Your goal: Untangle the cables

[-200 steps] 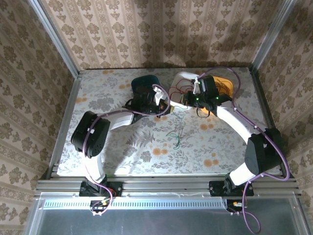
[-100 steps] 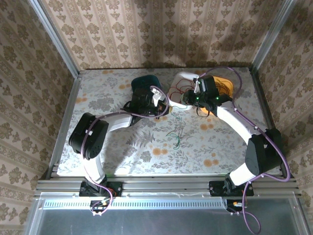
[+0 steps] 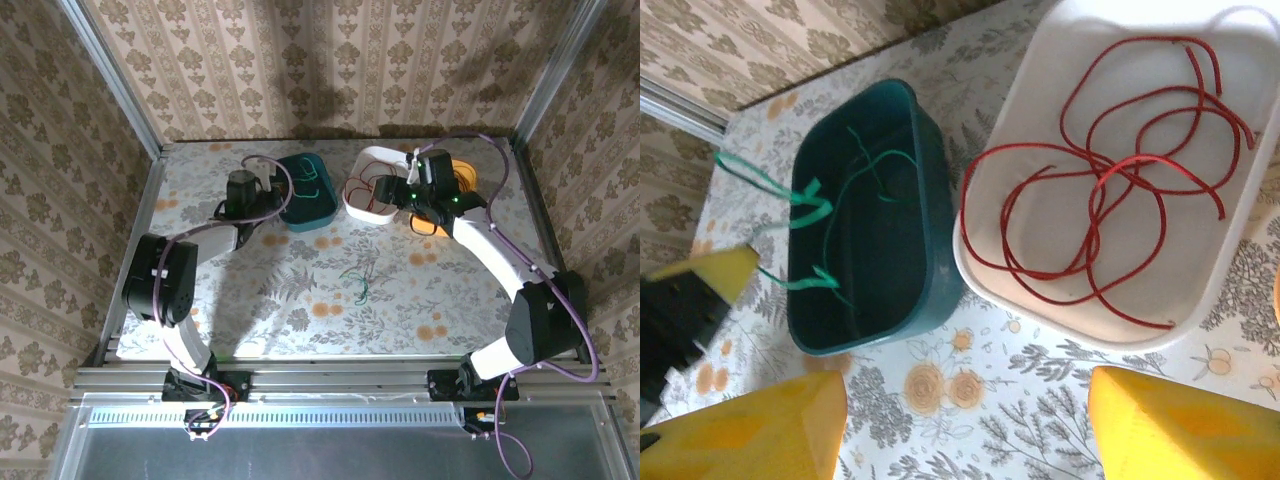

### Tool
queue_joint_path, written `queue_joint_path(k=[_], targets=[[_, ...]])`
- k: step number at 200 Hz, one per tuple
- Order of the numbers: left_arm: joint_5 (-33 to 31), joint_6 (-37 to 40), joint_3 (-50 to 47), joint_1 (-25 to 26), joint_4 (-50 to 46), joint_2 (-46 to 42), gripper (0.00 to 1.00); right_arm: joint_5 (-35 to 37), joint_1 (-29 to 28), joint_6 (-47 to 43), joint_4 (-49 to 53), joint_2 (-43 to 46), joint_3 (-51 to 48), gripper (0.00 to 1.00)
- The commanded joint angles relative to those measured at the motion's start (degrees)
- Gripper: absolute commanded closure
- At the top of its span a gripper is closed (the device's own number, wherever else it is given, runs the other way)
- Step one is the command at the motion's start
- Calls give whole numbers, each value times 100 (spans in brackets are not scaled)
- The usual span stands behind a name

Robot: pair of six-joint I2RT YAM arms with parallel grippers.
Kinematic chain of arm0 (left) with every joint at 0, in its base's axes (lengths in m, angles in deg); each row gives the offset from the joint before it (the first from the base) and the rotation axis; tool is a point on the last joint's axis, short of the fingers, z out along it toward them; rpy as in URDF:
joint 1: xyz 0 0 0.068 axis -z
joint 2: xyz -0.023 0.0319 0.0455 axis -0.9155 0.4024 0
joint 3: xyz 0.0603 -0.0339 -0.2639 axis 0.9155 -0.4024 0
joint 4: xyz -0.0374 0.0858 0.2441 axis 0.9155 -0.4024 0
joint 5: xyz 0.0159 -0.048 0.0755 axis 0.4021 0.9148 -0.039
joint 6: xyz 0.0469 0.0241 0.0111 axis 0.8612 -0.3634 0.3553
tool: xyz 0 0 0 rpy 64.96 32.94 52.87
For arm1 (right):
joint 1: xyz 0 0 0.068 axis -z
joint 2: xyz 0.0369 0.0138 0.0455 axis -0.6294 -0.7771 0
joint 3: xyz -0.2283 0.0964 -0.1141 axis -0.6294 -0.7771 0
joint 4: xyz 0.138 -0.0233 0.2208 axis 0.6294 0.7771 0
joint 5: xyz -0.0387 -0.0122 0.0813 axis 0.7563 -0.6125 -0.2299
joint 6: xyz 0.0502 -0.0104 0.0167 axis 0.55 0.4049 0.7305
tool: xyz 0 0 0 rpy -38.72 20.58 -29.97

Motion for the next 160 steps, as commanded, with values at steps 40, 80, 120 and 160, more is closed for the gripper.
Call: queue_joint_path(k=[40, 80, 120, 160], targets=[[-751, 425, 734, 94, -600, 220, 26, -383, -590, -1257, 1794, -425, 9, 33], [831, 1667, 242, 508, -845, -313, 23, -251, -1420, -1847, 2584, -725, -204, 33], [1131, 2875, 12, 1363, -2131, -351, 24, -32, -1706, -1919, 2997, -1447, -167, 40], [835, 2810, -116, 1682, -1982, -65, 24, -35, -1712, -2068, 3593, -1877, 282, 43]])
